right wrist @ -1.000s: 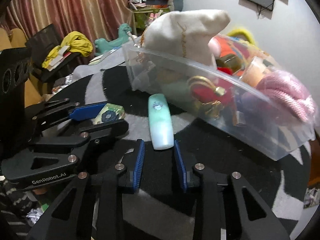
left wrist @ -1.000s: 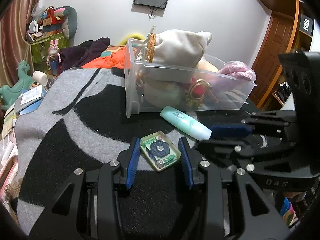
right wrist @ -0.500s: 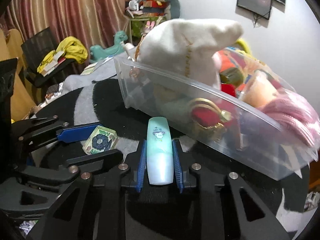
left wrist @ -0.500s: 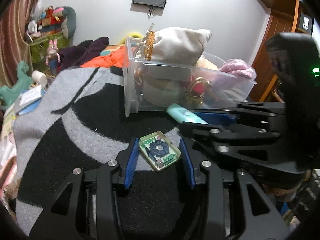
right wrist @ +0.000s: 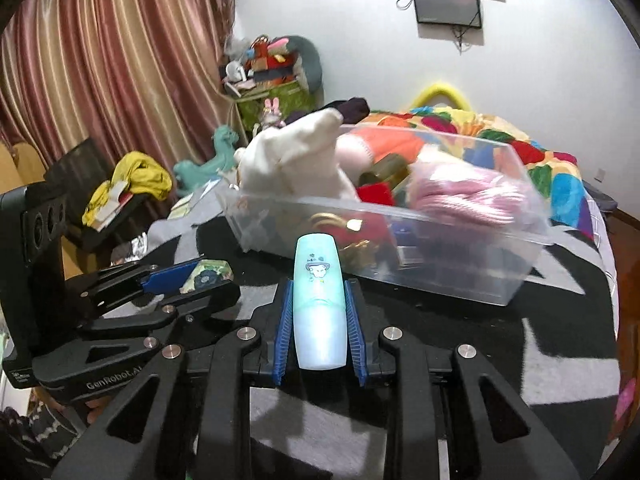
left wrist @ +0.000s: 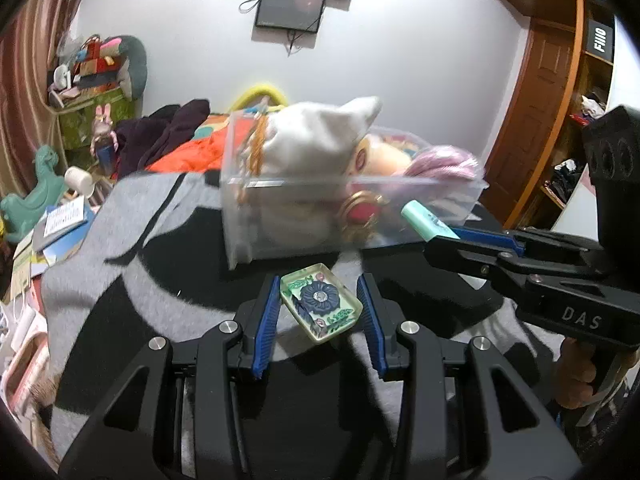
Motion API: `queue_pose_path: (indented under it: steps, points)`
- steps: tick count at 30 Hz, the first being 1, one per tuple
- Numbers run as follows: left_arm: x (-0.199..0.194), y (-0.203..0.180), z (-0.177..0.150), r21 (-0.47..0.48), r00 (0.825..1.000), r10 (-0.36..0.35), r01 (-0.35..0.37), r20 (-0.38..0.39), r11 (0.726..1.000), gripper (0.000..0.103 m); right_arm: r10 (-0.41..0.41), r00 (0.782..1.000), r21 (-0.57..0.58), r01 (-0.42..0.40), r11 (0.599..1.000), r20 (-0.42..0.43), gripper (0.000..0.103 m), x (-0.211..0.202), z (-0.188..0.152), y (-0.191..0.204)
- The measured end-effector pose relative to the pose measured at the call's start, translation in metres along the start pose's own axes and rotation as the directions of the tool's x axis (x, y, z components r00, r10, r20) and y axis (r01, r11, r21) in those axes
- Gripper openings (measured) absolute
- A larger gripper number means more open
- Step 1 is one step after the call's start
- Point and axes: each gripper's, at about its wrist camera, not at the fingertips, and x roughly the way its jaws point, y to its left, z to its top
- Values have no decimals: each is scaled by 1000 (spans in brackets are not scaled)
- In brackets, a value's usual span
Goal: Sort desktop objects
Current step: 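Lower the green packet and mint tube into the clear box and open both grippers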
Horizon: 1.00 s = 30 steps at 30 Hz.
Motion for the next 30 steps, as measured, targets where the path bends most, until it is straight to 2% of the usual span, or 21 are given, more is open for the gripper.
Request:
queue_pose_path:
  steps: [12, 15, 19, 25, 30]
  points:
    - [-10, -15, 31, 5, 998, -55, 54, 43, 999, 39, 8, 995, 118, -20, 993, 100, 23, -31, -3, -38]
    - [-4, -24, 40, 13, 997, 14, -15, 74, 1000, 39, 8, 990, 156, -30, 987, 138, 23, -38, -1, -44]
    - [6, -30, 48, 12, 998, -30, 29, 63, 1000, 39, 16, 983, 185, -50, 982, 182, 23, -41, 5, -47]
    - [16, -40, 63, 38, 996, -45, 43, 75, 998, 39, -1, 975, 191, -43, 981, 224, 23, -52, 12, -52]
    - [28, -45, 79, 51, 997, -31, 27, 76, 998, 39, -12, 967, 204, -42, 978, 253, 23, -55, 25, -60]
